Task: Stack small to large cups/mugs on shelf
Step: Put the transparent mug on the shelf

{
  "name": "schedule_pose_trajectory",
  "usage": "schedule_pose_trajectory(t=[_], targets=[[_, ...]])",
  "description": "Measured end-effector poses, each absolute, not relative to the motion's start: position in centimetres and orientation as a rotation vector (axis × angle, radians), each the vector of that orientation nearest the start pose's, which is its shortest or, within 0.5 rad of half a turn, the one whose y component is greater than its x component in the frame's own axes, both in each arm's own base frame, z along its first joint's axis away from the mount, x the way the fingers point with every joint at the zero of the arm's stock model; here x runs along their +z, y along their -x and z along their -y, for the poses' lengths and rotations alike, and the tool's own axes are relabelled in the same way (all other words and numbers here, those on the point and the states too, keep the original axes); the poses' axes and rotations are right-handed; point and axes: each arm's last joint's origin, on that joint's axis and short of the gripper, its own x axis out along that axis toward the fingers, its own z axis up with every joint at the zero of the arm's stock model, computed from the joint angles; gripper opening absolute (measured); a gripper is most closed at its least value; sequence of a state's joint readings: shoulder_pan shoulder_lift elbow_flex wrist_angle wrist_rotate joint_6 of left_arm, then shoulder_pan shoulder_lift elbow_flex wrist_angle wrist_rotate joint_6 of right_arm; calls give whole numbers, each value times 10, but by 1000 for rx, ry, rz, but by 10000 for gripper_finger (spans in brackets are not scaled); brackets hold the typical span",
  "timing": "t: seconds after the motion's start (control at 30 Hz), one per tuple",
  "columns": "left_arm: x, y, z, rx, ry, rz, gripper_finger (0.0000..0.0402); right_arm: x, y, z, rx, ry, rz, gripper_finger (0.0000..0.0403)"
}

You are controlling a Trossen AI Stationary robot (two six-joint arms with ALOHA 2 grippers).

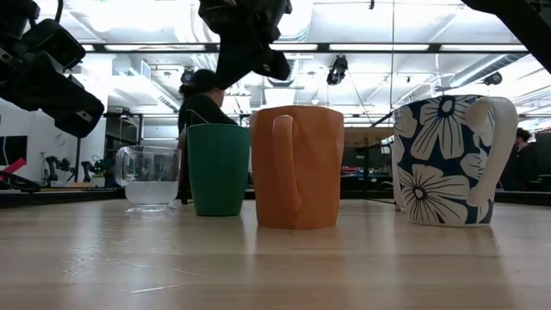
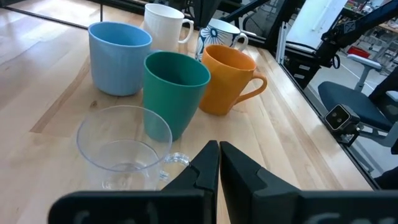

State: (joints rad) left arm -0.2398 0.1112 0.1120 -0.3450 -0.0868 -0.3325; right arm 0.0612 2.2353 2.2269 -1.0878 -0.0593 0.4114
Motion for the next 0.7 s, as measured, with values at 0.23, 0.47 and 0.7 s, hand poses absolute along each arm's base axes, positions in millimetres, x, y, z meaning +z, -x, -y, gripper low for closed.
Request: schedule_pose_trajectory(t=[0.23,0.47,0.7], targets=[[160,-91,20,-94,272,-362,0,283,-471,-31,-113,-359,-1103,10],[160,-91,20,-93,273,-362,0,289,-472,-32,-99,-354,-1085,45],[160,-92,20,-92,271,-369,0,292,-472,-32,-77,-367,-1078,78]])
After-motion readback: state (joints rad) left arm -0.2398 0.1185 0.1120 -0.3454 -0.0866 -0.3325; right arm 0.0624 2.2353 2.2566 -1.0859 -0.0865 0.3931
